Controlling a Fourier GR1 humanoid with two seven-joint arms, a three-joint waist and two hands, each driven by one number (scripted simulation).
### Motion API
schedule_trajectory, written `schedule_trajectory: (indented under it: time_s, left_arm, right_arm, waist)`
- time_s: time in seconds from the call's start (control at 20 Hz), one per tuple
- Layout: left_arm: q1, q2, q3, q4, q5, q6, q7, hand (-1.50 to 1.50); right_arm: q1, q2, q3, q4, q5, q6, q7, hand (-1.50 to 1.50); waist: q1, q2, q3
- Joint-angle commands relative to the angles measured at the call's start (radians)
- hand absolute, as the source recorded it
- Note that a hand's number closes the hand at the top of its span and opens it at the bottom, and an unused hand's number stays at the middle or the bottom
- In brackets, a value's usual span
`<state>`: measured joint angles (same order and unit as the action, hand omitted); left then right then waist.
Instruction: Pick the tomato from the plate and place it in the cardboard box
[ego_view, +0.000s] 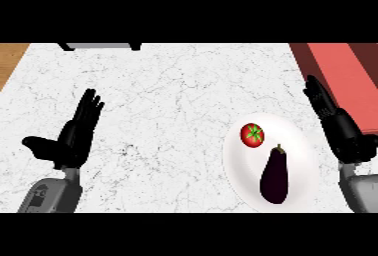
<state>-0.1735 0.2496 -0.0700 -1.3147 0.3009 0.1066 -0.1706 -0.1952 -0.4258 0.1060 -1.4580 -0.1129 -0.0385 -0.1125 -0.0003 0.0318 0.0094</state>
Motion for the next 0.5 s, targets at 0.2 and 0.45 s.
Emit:
schedule_trajectory:
  time_s: [0.2,0.45]
  left_arm:
    - [0.033,0.106,0.041,-0.084,0.027,-0.012,0.195,0.00]
    - [0.078,0.161,0.076,-0.153,0.098,-0.067,0.285,0.00]
  right_arm:
    - [-0.164,-0.031,-0.081,0.100,-0.297,0.340,0.068,-1.50]
    - [-0.135,0.051,-0.205,0.137,-0.167,0.091,-0.259,-1.50]
  waist:
    - [0.035,-0.030,-0.007]
    - [0.024,-0.032,-0.006]
